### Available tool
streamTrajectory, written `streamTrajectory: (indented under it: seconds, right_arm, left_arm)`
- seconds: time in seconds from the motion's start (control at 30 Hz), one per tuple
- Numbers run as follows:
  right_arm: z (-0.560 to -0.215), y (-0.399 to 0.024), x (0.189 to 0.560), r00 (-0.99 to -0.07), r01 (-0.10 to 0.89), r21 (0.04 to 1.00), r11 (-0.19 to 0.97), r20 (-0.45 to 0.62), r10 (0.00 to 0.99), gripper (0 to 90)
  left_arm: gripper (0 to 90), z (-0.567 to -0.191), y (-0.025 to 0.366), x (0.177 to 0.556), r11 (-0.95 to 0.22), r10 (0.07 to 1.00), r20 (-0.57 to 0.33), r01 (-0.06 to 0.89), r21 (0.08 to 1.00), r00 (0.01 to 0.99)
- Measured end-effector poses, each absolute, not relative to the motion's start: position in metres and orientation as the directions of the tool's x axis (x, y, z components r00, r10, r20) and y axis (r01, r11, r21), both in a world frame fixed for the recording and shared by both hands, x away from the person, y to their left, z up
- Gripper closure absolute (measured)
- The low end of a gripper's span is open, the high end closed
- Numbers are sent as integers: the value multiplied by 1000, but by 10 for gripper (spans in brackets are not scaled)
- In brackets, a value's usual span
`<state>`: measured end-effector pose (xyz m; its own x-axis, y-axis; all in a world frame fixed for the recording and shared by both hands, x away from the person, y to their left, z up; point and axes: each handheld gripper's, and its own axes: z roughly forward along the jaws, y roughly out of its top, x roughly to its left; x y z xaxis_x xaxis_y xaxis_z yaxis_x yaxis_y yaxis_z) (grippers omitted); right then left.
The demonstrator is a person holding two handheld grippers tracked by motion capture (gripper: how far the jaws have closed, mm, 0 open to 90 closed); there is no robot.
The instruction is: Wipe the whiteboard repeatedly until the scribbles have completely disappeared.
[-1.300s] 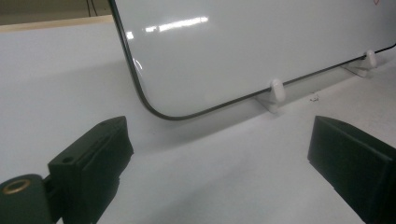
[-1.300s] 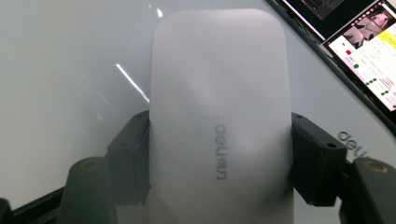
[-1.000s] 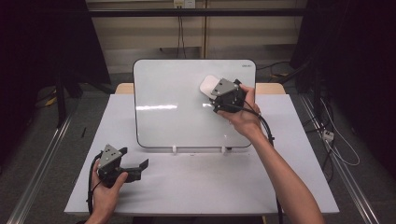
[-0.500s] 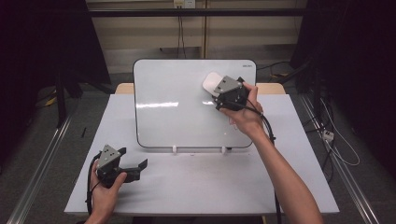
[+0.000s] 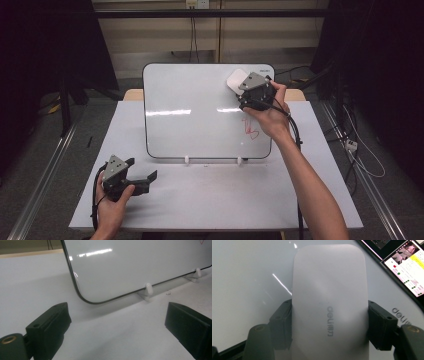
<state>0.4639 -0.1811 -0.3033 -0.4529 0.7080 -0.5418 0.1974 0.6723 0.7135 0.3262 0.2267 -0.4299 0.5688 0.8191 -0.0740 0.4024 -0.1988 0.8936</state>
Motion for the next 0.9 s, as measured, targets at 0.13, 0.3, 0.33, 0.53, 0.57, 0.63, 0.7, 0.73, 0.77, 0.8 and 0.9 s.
streamTrajectory:
  seconds: [0.13, 0.3, 0.33, 0.53, 0.57, 0.63, 0.7, 0.73, 0.77, 0.8, 0.9]
  right_arm:
    - [-313, -178, 456, -473, 195, 704, 683, -542, 694, 314]
    - [-325, -173, 447, -499, 195, 692, 695, -540, 678, 314]
    - [-327, -172, 446, -511, 196, 693, 694, -532, 675, 314]
    - [-340, -166, 435, -527, 187, 672, 717, -547, 650, 314]
    - [-342, -165, 433, -528, 187, 675, 714, -544, 652, 314]
    - [-345, -164, 430, -526, 184, 671, 718, -550, 649, 314]
    - [-349, -163, 427, -533, 181, 674, 716, -545, 647, 314]
    - [-351, -162, 426, -530, 181, 677, 713, -543, 651, 314]
    - [-353, -161, 424, -539, 179, 674, 717, -542, 644, 314]
    - [-356, -160, 422, -543, 177, 671, 720, -544, 640, 314]
    - [-362, -156, 417, -550, 176, 666, 725, -544, 633, 313]
  left_arm:
    - [58, -431, 224, 327, -194, 820, -79, 404, 894, 567]
    - [58, -431, 224, 327, -206, 816, -71, 404, 891, 573]
    - [58, -431, 224, 327, -207, 817, -70, 405, 891, 573]
    - [58, -431, 223, 327, -205, 816, -72, 404, 891, 573]
    - [58, -431, 223, 327, -206, 816, -71, 403, 892, 574]
    - [58, -431, 223, 327, -206, 816, -71, 404, 892, 573]
    - [58, -431, 224, 327, -206, 817, -71, 405, 891, 572]
    - [58, -431, 224, 327, -206, 817, -70, 405, 891, 572]
    - [58, -431, 223, 327, -206, 817, -71, 404, 891, 573]
    - [58, -431, 223, 327, -206, 816, -71, 403, 892, 573]
    - [58, -431, 222, 327, -201, 817, -75, 404, 892, 572]
